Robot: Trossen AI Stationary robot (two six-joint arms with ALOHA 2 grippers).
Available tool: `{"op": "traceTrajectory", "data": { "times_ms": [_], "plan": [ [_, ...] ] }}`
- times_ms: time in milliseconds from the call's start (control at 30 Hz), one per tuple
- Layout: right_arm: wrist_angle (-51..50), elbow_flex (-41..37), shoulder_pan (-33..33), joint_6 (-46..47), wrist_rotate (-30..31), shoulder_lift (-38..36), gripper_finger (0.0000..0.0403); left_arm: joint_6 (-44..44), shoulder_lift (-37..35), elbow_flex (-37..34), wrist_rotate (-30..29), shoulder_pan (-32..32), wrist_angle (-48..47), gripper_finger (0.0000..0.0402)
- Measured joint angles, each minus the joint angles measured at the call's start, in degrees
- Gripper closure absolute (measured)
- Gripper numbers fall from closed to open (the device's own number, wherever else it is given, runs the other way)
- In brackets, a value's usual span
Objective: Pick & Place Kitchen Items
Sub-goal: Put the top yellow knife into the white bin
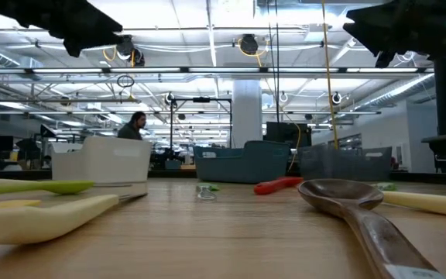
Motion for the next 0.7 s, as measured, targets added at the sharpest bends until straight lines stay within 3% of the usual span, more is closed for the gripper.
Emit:
{"op": "traceTrajectory", "data": {
  "times_ms": [200,433,700],
  "plan": [
    [1.22,4.02,0.0,0.05,-0.03,8.33,0.0263,-12.32,10.18,6.82,3.87,-0.01,-17.3,0.0218],
    [2.71,6.41,0.0,-0.05,0.04,16.11,0.0264,-32.0,19.06,7.54,13.6,-0.06,-34.23,0.0218],
    [6.23,6.54,-0.68,-2.84,0.1,21.36,0.0268,-43.29,26.79,7.54,20.53,-0.21,-39.56,0.0218]
  ]
}}
